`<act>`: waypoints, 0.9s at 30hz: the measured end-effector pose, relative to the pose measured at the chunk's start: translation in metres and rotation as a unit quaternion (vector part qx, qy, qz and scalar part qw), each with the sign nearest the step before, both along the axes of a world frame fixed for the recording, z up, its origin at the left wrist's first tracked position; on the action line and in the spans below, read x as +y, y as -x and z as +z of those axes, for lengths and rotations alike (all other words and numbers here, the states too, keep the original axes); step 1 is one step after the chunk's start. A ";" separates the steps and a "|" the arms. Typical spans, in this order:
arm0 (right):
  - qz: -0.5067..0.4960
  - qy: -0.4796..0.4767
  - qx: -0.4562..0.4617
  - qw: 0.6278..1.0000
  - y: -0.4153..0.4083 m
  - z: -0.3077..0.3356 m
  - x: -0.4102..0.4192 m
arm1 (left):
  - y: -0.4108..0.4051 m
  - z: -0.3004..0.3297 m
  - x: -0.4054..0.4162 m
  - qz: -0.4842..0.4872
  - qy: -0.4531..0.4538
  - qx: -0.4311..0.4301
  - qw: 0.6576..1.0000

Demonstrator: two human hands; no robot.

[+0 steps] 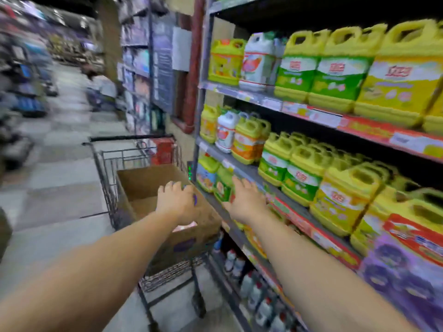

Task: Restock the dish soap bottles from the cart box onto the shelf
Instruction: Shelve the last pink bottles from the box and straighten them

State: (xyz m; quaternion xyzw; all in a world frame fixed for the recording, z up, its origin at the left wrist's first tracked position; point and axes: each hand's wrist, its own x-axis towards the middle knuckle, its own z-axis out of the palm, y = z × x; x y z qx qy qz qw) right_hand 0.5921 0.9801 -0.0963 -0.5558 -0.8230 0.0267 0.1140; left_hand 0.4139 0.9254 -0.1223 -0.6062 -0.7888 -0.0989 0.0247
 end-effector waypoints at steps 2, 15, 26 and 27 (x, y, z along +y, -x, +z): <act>0.030 0.008 0.004 1.000 0.034 -0.017 0.017 | 0.037 -0.015 0.005 0.038 0.021 -0.004 0.999; 0.102 0.186 -0.004 0.977 0.118 -0.140 0.195 | 0.133 -0.121 0.140 0.209 0.157 -0.154 0.953; 0.106 0.363 -0.004 0.926 0.182 -0.235 0.255 | 0.159 -0.227 0.197 0.322 0.182 -0.502 0.782; 0.103 0.373 -0.007 0.922 0.187 -0.244 0.258 | 0.163 -0.236 0.200 0.335 0.178 -0.527 0.761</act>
